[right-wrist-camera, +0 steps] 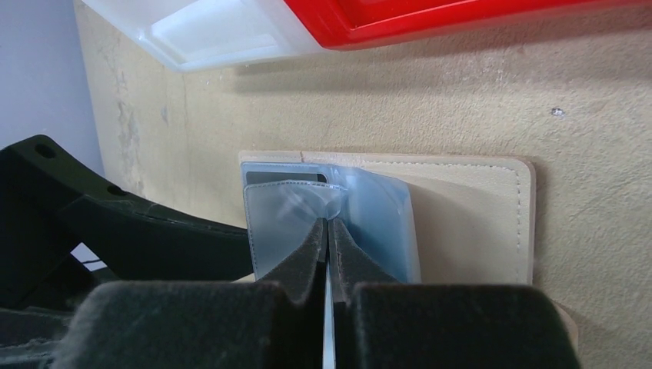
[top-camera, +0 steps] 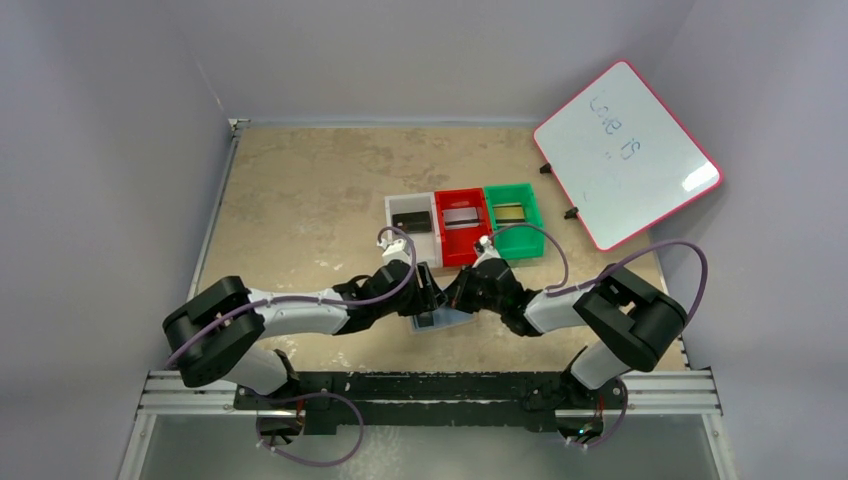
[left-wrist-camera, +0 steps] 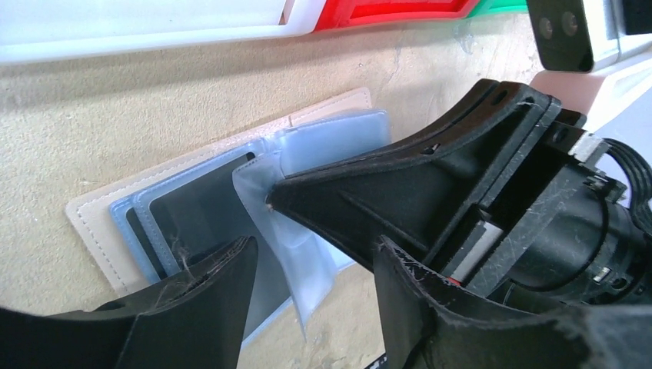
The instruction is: Take the credit cards out of the card holder
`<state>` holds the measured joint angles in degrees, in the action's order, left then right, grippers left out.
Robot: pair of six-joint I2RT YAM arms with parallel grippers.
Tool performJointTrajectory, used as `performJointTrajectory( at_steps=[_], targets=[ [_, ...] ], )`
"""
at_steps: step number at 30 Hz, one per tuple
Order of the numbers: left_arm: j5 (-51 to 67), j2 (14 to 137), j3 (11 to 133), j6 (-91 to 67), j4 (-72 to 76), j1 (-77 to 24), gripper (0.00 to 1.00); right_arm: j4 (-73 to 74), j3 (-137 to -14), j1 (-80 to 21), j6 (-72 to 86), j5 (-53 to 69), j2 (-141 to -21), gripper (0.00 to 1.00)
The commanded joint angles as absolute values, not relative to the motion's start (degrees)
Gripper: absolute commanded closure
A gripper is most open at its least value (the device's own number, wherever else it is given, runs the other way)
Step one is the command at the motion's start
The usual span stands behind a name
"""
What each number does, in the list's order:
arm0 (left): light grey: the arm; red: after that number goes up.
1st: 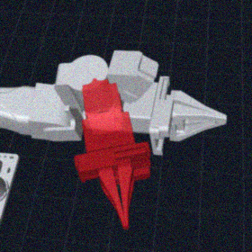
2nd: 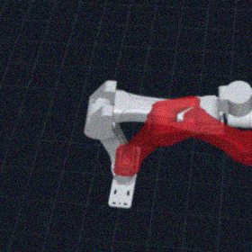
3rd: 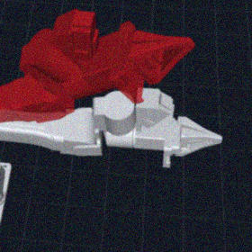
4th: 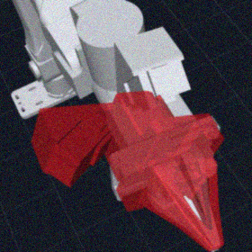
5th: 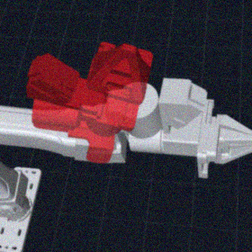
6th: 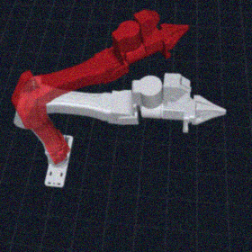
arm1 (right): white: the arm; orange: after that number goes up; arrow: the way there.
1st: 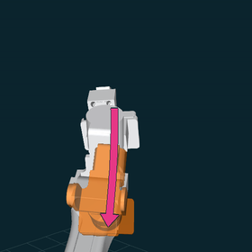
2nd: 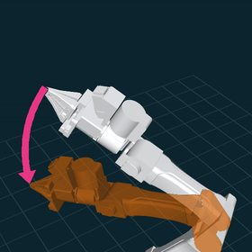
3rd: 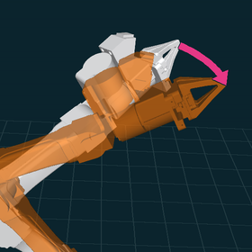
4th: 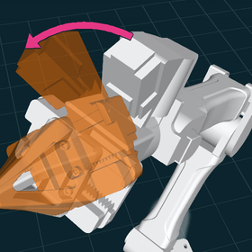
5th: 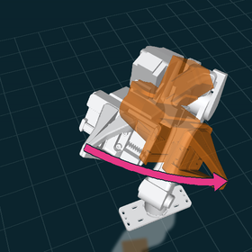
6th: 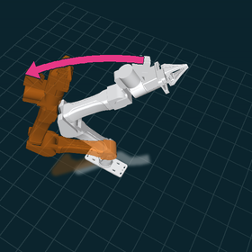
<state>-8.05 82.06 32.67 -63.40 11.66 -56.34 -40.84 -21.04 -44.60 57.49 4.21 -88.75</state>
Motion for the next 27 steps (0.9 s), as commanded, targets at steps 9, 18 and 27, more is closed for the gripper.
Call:
performJointTrajectory(
  at_steps=[9,18,27],
  targets=[
    [-9.7,84.9,33.1,-65.3,17.3,-57.5,0.65,-44.1,-14.8,-44.1,54.5,5.5,-79.9,0.67],
    [-6.7,85.5,34.4,-63.4,19.0,-57.5,0.69,-30.8,-14.9,-44.1,54.7,-1.8,-66.4,0.51],
    [-4.9,88.4,35.0,-63.8,21.3,-58.1,0.7,-21.0,-16.1,-44.1,55.0,-5.9,-60.1,0.51]
  ],
)
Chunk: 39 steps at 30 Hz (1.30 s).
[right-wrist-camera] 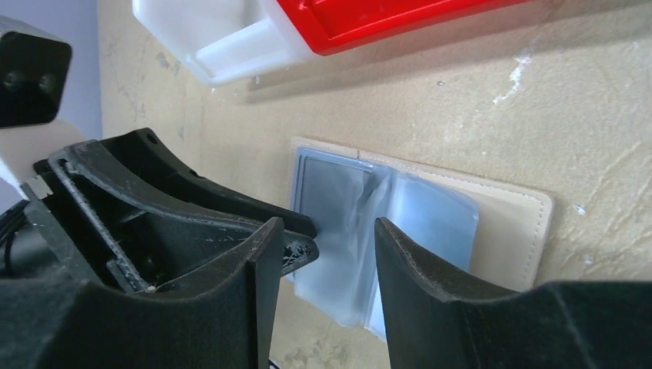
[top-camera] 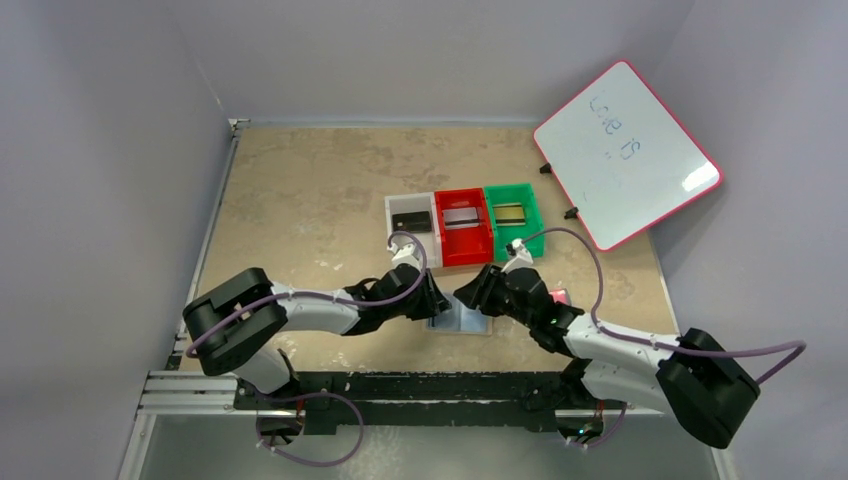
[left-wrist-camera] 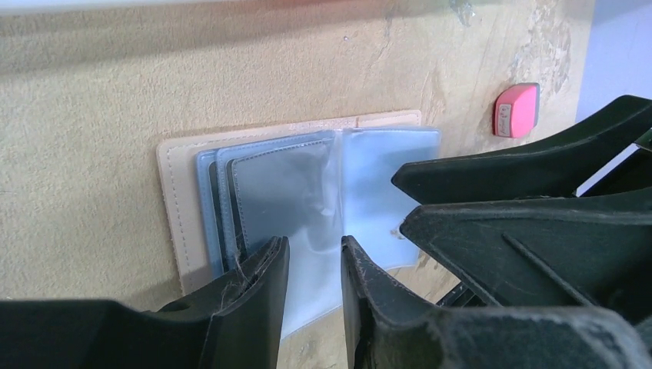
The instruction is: Take the credit cards out of the card holder
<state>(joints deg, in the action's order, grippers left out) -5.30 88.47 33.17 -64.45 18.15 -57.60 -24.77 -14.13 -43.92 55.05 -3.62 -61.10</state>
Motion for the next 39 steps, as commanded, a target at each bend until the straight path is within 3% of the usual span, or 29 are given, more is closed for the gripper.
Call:
performJointTrajectory(
  at_steps=[1,12,25,30,39],
  targets=[
    [-5.4,88.0,35.0,-64.0,21.1,-58.1,0.7,-20.2,-16.6,-44.1,54.7,-5.7,-60.3,0.51],
    [-18.2,75.2,34.7,-62.6,7.4,-58.6,0.7,-15.2,-23.7,-44.5,44.7,-4.9,-67.6,0.6],
    [-25.9,66.5,34.0,-62.6,-3.1,-58.6,0.7,-2.1,-32.4,-52.4,46.7,-16.4,-79.1,0.59],
    [-25.1,66.9,34.2,-62.4,-3.1,-58.6,0.7,-1.9,-31.3,-52.5,49.3,-15.4,-80.2,0.75],
    [-22.1,69.3,34.5,-62.1,-0.3,-58.6,0.7,-17.1,-21.4,-48.0,51.3,-6.8,-74.0,0.92]
  ],
)
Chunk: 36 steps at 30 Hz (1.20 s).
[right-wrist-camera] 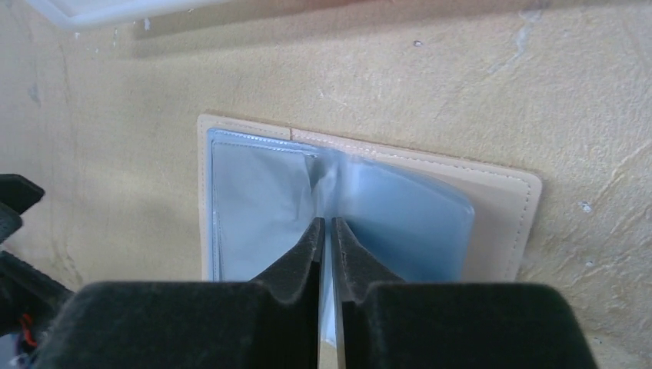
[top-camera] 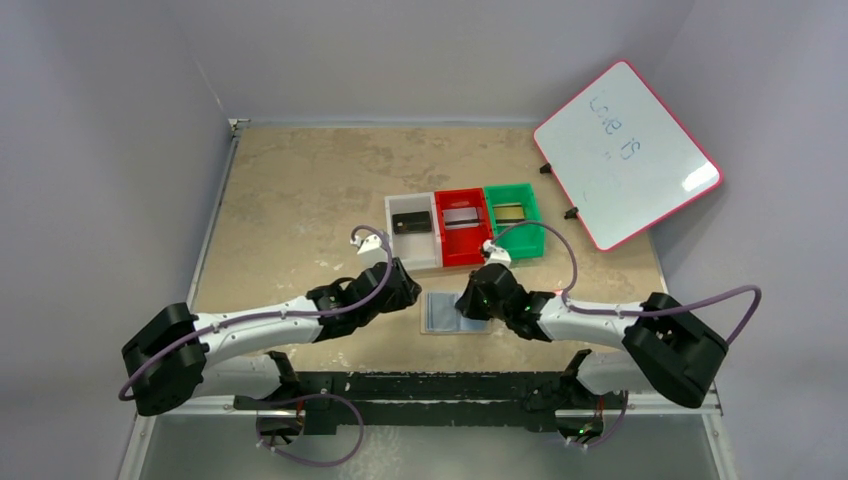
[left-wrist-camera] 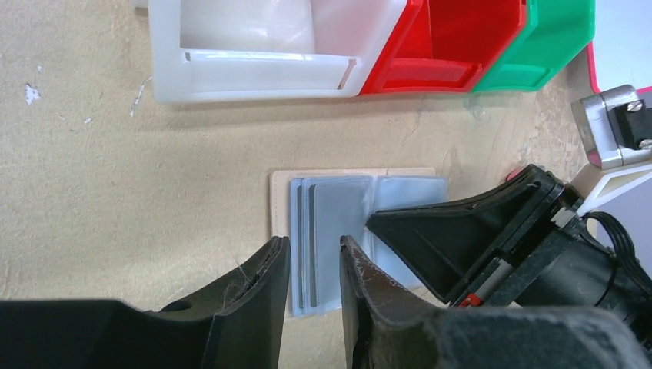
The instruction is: Take the credit cards out of the card holder
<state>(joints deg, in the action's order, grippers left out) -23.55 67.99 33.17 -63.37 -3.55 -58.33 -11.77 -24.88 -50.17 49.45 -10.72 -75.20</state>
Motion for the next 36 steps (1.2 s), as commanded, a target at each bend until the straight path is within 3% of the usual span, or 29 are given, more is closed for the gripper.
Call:
performJointTrajectory(
  at_steps=[1,14,20,36],
  targets=[
    [-21.3,69.7,34.5,-62.1,0.3,-58.6,0.7,-17.9,-20.7,-47.5,51.7,-6.2,-74.0,0.92],
    [-16.0,74.6,35.4,-61.5,5.3,-58.6,0.7,-33.4,-10.6,-39.0,55.7,2.8,-75.0,0.96],
    [-14.5,76.8,35.9,-61.4,7.2,-58.9,0.7,-35.2,-9.4,-37.9,57.4,2.8,-76.6,1.0],
    [-14.5,82.6,37.6,-64.1,8.2,-61.5,0.69,-38.1,-5.7,-36.2,61.6,0.6,-78.0,1.0]
  ],
)
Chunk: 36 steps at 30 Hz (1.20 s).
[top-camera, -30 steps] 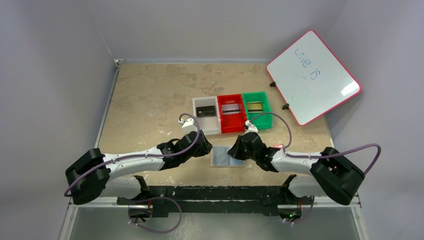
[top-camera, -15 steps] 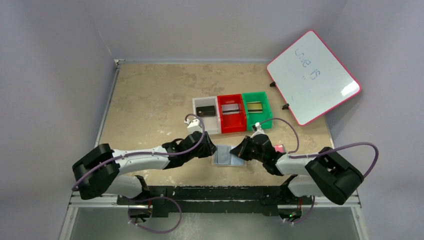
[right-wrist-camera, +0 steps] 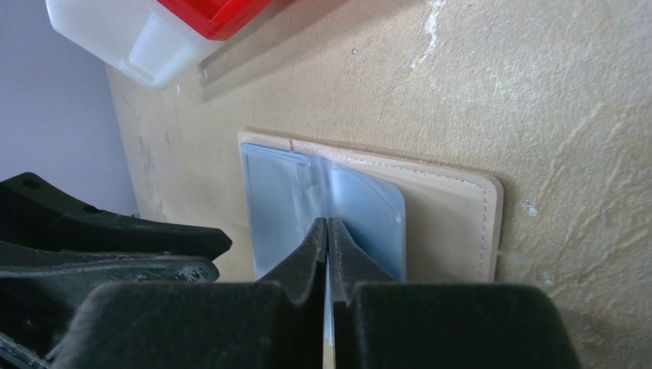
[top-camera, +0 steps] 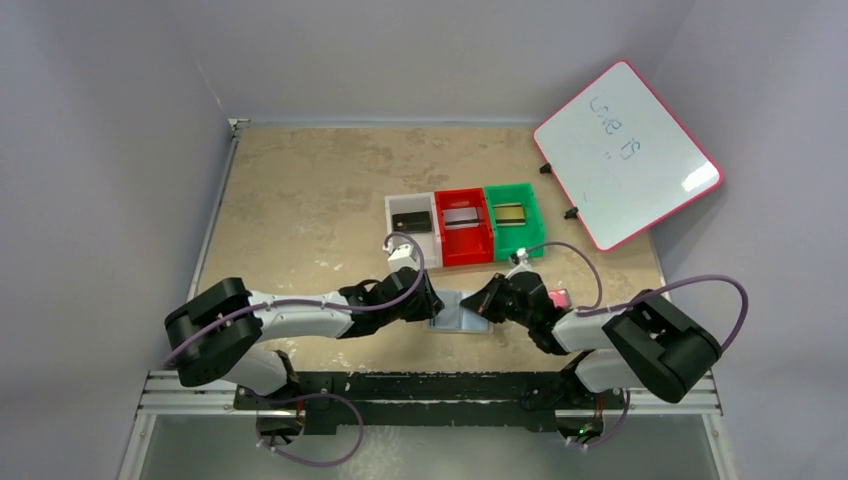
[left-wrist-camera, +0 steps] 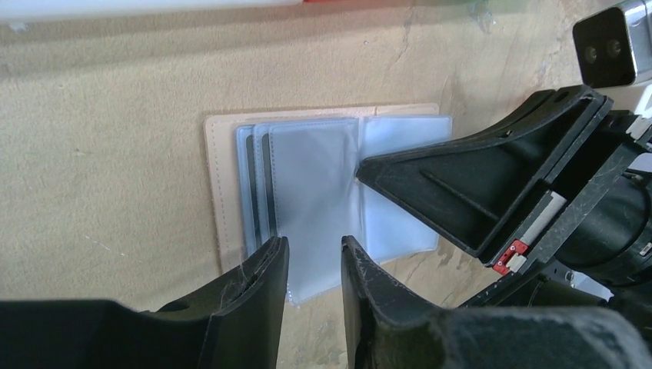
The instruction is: Take the credit cards out of the card holder
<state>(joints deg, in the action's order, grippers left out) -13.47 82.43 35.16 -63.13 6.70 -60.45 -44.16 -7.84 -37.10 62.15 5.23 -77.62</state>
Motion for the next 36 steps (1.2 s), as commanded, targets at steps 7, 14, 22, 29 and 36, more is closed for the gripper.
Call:
performJointTrajectory(
  at_steps=[7,14,22,29,36],
  targets=[
    [-15.0,84.0,39.1,-63.6,6.6,-62.4,0.68,-33.6,-6.7,-36.1,59.6,-0.3,-73.4,1.0],
    [-20.5,81.7,39.5,-64.5,3.0,-63.2,0.68,-26.6,-12.9,-36.2,50.4,-0.3,-68.5,0.68],
    [-29.2,74.1,38.0,-66.3,-3.6,-63.3,0.68,-18.9,-17.8,-36.4,45.3,0.0,-66.7,0.49],
    [-30.9,71.6,37.3,-66.5,-5.2,-63.3,0.68,-12.3,-25.2,-40.7,43.7,-5.8,-72.8,0.49],
    [-30.7,71.5,37.3,-66.4,-5.6,-63.3,0.68,-3.1,-31.7,-46.4,47.6,-16.9,-82.4,0.52]
  ],
)
